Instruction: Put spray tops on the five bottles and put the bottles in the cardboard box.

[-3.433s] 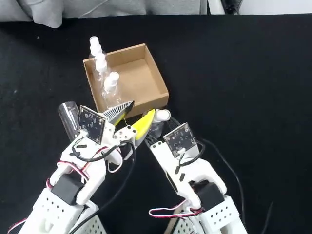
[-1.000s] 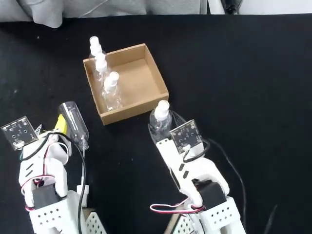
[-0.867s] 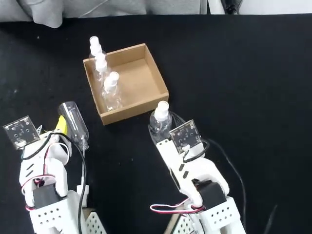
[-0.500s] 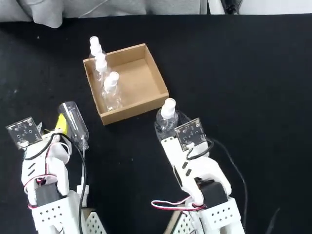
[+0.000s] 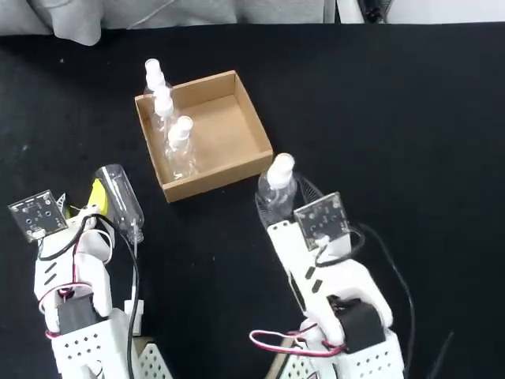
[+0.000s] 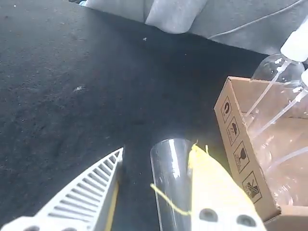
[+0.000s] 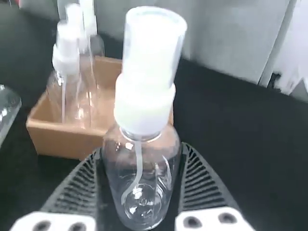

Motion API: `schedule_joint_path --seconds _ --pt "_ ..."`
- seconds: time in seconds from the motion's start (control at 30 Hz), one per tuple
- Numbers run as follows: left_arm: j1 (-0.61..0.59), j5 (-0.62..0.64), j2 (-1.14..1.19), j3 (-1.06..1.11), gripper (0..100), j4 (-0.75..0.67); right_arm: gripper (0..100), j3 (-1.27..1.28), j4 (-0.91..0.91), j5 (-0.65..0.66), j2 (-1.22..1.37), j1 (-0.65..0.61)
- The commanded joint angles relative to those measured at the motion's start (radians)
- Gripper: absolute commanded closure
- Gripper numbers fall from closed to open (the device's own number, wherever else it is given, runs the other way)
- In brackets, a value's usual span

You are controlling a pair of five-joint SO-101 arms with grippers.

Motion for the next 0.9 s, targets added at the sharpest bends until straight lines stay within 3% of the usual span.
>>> schedule_joint_path --seconds 0.0,0.37,0.87 --pt "-0.001 -0.005 -0.012 0.027 80 -0.025 98.4 -0.133 0.003 -0.005 -0.093 0.025" --pt "-0.001 -0.005 -0.012 0.027 80 -0.023 98.0 -0.386 -0.015 -0.003 0.206 0.020" --pt "-0.004 -0.005 -0.012 0.027 80 -0.021 98.3 -0.576 -0.292 -0.011 0.763 0.020"
